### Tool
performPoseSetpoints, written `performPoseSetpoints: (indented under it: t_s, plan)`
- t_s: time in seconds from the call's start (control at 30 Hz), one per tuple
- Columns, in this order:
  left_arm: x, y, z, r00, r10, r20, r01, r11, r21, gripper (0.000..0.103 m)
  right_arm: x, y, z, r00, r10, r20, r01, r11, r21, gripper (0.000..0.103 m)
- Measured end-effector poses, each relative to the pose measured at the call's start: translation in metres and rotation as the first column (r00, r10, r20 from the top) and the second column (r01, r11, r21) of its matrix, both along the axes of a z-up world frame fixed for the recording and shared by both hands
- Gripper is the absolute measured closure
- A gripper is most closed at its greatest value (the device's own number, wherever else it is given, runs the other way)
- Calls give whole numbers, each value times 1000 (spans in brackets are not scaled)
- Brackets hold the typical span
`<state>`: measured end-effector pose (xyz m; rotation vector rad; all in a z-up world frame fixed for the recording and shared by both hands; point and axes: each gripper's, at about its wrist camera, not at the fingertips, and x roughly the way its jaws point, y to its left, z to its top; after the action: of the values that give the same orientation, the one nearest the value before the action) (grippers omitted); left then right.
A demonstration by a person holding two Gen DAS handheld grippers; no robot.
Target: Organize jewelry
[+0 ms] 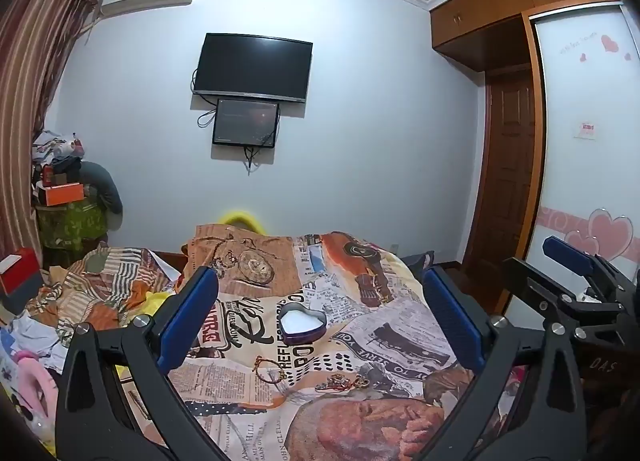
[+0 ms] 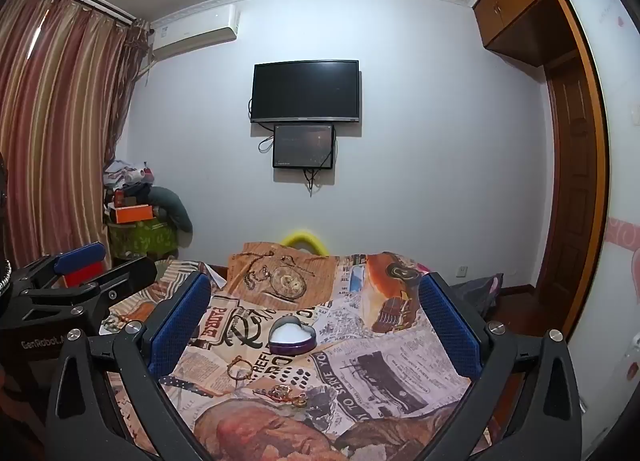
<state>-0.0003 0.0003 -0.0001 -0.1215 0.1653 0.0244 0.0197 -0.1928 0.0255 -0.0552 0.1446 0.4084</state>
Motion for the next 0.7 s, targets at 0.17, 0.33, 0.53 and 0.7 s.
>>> performPoseSetpoints:
  t_s: [0.17, 0.33, 0.53, 0.7]
  plan:
    - [3, -5, -2, 1000, 1, -4, -1, 1000, -2, 0, -1, -2, 1, 1000, 4, -2, -4, 1000, 2, 0]
    - [5, -2, -1, 1000, -5, -23, 5, 1000, 5, 0, 0, 1, -2, 1000, 2, -9, -2, 1000, 6, 0]
    - [6, -1, 0, 1000, -7, -23, 7, 1000, -1, 0, 6, -2, -5, 1000, 3, -24, -2, 1000, 15, 0]
    - [8, -1, -1, 1000, -9, -28, 9, 1000, 7, 0, 6, -1, -7, 1000, 4, -30, -3, 1000, 15, 0]
